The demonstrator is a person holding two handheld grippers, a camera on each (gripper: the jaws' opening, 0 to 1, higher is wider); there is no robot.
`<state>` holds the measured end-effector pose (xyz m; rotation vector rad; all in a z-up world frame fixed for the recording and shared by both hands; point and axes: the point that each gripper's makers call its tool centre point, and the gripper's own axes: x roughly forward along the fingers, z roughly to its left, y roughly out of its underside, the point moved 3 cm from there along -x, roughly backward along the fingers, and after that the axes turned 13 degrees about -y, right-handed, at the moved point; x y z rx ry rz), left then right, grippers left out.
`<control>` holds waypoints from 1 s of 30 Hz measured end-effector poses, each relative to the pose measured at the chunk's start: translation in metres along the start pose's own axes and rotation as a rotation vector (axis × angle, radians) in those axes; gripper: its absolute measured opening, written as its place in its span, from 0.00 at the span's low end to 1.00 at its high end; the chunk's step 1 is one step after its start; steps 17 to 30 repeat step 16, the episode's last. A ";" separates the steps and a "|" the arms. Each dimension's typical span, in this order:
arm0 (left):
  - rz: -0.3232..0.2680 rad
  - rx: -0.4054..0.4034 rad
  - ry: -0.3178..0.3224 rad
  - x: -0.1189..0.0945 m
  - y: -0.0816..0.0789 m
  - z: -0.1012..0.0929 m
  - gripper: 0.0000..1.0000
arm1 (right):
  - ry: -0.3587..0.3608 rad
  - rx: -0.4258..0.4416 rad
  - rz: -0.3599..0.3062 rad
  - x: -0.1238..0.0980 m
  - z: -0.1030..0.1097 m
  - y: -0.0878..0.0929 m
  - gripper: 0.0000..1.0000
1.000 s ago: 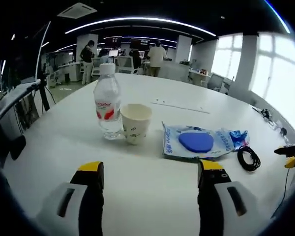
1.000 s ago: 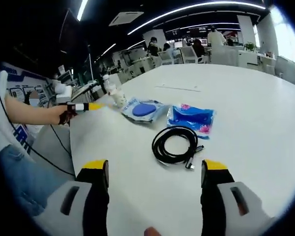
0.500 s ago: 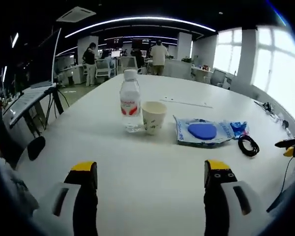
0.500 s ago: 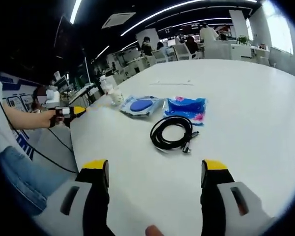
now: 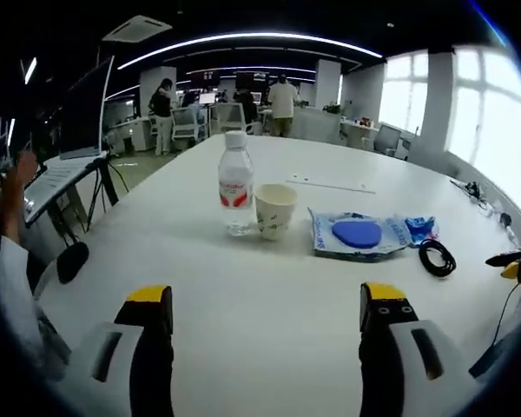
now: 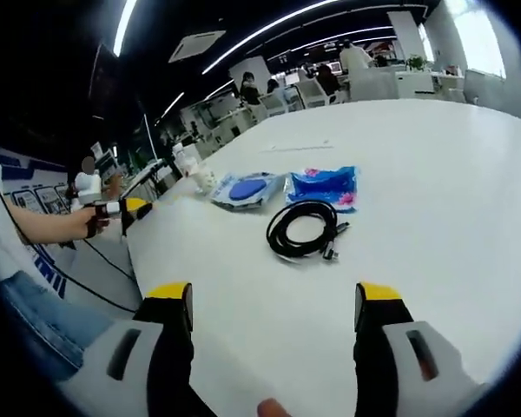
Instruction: Arrange the tabletop items into an orderly group along one side of the table until the central work area is clear of visible clutter.
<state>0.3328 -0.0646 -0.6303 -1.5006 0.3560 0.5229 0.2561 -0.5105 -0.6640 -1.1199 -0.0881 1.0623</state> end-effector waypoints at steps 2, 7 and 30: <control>0.002 -0.004 -0.002 -0.001 0.001 0.000 0.91 | -0.002 -0.004 0.006 0.000 0.001 0.002 0.75; 0.013 -0.016 -0.006 -0.008 0.009 -0.001 0.91 | -0.025 0.012 -0.004 0.002 0.006 0.005 0.75; -0.002 -0.026 -0.017 -0.013 0.007 0.001 0.91 | -0.036 0.021 -0.010 0.002 0.006 0.006 0.74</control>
